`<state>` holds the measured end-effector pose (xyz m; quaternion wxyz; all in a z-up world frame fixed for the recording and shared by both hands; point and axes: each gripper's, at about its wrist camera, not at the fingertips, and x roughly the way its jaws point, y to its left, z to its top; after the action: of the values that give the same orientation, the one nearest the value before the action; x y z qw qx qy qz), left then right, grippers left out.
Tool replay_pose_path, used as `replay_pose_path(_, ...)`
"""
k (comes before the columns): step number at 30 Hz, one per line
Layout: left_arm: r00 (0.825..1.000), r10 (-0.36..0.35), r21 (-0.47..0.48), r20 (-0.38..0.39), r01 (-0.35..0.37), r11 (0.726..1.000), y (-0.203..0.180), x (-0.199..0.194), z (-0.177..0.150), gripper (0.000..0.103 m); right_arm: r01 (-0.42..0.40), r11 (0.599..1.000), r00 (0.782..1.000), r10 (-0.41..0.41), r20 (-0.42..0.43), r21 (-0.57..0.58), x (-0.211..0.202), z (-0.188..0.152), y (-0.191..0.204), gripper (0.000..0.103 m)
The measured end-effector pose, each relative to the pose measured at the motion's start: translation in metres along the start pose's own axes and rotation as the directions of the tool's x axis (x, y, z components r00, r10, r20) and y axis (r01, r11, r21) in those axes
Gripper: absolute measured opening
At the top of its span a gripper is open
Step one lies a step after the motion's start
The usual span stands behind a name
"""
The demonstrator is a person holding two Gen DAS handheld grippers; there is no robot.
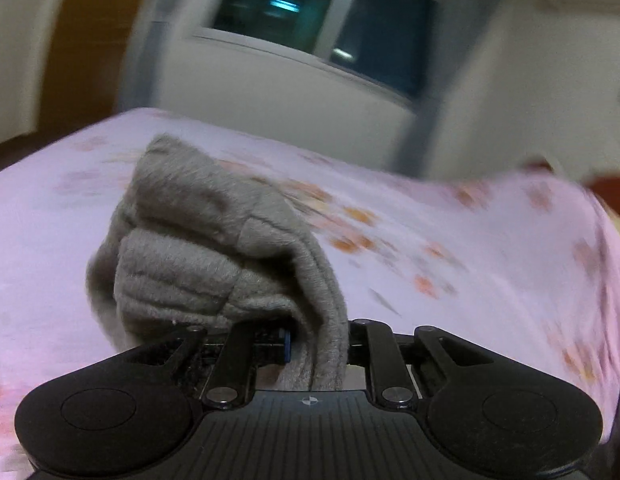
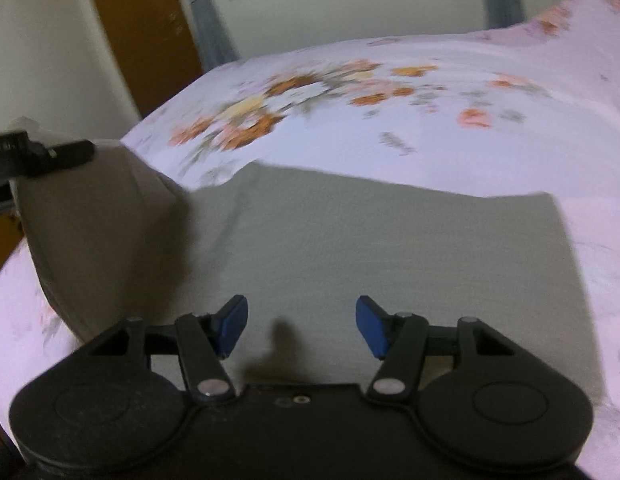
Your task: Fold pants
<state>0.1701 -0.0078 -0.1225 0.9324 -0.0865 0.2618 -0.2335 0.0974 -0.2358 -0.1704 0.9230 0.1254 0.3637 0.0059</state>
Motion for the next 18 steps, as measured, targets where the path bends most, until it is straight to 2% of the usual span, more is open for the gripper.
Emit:
replay_pose_path(4,0.986,-0.109,0.126,-0.127,0.125,0.984,-0.068,0.022,-0.024,0.017,0.041,0.997,0.998,-0.043,0.034,0.071,-0.023,-0.002,-0.038,0.061)
replay_pose_path(6,0.974,-0.093,0.218,-0.208,0.139,0.966,-0.098,0.035,-0.045,0.018,0.058,0.992,0.997,-0.063,0.039,0.117,-0.033,-0.005,-0.059,0.062)
replay_pose_path(8,0.969,-0.033,0.274,-0.243,0.101,0.956,-0.113,0.042,-0.06,0.022,0.059,0.986,0.997,-0.065,0.037,0.155,-0.039,-0.007,-0.075,0.062)
replay_pose_path(12,0.966,-0.012,0.328,-0.258,0.1,0.94,-0.129,0.037,-0.063,0.029,0.047,0.982,0.997,-0.056,0.044,0.182,-0.045,-0.011,-0.091,0.064)
replay_pose_path(18,0.964,-0.023,0.38,-0.265,0.126,0.916,-0.153,0.024,-0.07,0.03,-0.013,0.971,0.998,-0.003,0.068,0.238,-0.05,-0.012,-0.099,0.067)
